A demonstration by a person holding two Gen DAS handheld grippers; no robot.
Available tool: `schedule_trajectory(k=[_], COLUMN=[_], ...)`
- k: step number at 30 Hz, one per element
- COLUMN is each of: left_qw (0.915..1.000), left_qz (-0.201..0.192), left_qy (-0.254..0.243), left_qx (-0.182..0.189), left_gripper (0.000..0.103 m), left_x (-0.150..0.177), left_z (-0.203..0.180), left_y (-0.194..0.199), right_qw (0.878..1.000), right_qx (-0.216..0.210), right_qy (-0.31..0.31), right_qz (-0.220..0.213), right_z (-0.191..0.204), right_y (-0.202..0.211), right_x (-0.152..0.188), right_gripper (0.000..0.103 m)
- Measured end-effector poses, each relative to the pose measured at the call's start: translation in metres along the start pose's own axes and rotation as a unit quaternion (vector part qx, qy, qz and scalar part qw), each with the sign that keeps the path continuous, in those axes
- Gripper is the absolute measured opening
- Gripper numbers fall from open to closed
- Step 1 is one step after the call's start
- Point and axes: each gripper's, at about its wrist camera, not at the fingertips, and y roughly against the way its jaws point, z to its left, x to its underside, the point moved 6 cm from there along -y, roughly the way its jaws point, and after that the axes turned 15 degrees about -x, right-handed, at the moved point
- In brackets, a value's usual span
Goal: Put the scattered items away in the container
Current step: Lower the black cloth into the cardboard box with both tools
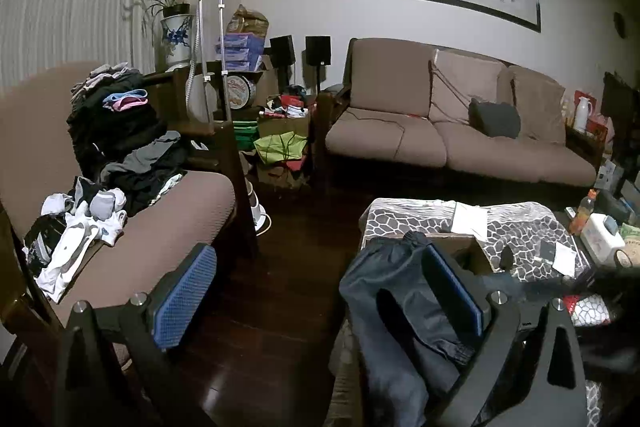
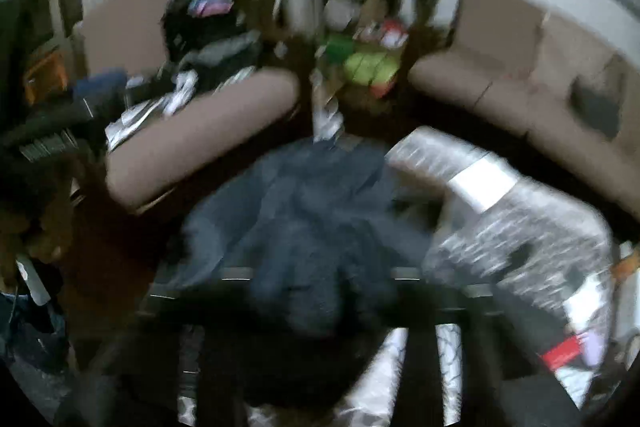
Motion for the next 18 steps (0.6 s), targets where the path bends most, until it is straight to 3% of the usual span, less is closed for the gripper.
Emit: schedule_trajectory(k=[3, 7, 11, 14, 18], left_qw=[1.0000, 0.9999, 0.9996, 0.9995, 0.9996], left_qz=[0.000, 0.002, 0.008, 0.012, 0.009], left_qy=[0.004, 0.014, 0.026, 0.030, 0.024], left_qx=[0.002, -0.001, 0.000, 0.004, 0.008], left_gripper=[0.103, 0.103, 0.103, 0.103, 0.103], left_x=[-0.001, -0.003, -0.004, -0.004, -0.004], left_z=[0.002, 0.007, 0.012, 0.010, 0.002], left_y=[-0.001, -0.006, -0.013, -0.016, -0.014], right_qw=[0.998, 0.993, 0.985, 0.982, 0.982], right_qx=[-0.036, -0.019, 0.035, 0.056, 0.051], right_qy=[-0.034, -0.056, -0.059, -0.053, -0.047], right_qz=[0.045, 0.098, 0.159, 0.175, 0.177], right_z=[-0.006, -0.019, -0.037, -0.043, -0.040], right_y=[-0.045, -0.093, -0.135, -0.147, -0.150], right_x=[0.007, 0.004, -0.004, -0.009, -0.010], right_gripper=[0.006, 0.002, 0.000, 0.000, 0.000])
